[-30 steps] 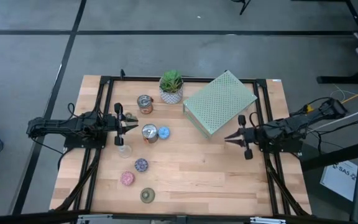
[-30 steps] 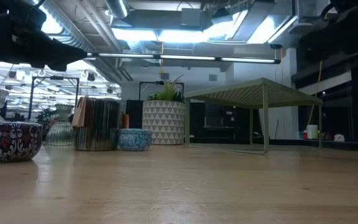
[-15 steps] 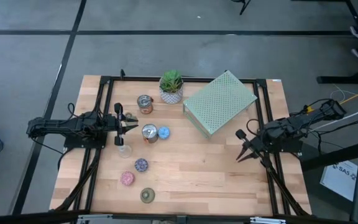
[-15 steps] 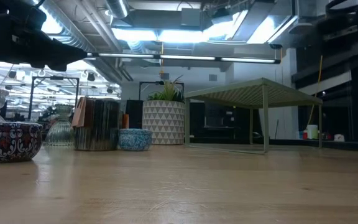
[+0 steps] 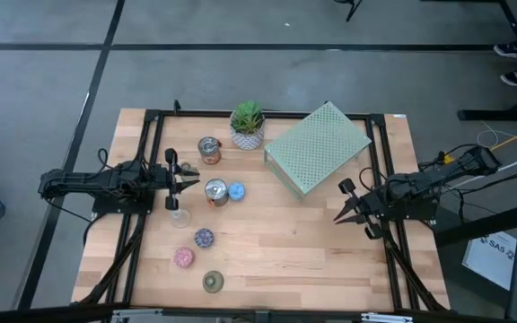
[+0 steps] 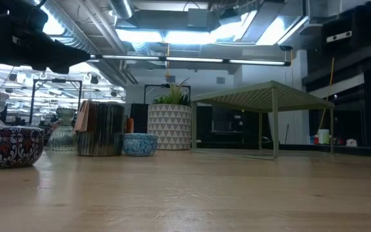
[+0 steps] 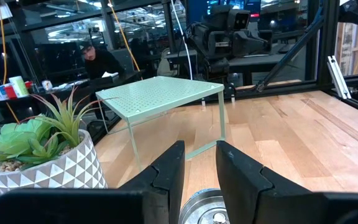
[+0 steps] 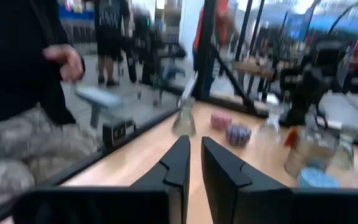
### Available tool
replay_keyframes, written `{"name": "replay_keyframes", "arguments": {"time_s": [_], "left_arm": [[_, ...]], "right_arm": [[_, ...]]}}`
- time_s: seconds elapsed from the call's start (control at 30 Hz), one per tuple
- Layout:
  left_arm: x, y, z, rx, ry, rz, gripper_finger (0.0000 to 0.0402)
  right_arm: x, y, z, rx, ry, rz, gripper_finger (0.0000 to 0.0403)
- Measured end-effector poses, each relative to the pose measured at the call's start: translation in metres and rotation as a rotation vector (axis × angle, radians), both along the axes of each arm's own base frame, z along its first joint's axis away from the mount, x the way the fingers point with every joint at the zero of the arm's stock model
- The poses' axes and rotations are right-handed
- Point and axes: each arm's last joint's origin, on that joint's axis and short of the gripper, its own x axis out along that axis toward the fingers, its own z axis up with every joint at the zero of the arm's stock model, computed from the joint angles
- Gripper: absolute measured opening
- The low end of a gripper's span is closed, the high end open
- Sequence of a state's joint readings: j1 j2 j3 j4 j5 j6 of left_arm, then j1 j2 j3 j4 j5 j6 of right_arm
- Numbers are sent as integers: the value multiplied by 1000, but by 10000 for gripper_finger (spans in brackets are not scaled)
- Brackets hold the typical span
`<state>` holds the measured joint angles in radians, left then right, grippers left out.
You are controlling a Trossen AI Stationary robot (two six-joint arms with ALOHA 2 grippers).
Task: Pick & Place candle stick holders
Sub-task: Put the top silver scented candle on the shelf
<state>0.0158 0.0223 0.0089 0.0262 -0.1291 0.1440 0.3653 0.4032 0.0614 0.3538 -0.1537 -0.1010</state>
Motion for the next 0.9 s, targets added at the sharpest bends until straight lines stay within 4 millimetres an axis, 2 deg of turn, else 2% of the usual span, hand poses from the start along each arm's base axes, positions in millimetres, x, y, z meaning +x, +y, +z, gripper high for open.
{"name": "replay_keyframes", "arguments": {"time_s": [0.1,0.33,0.63,0.9], "left_arm": [[0,0,0,0,0,0,86],[0,0,0,0,0,0,86],[0,0,0,0,0,0,86],[0,0,0,0,1,3,86]], "right_arm": [[-2,-1,-9,13,-45,4,44],[-5,-7,-7,-19,-84,-40,44],[-21,-23,-11,-20,-63,-137,44],[-22,-29,-10,-45,2,-246,44]]}}
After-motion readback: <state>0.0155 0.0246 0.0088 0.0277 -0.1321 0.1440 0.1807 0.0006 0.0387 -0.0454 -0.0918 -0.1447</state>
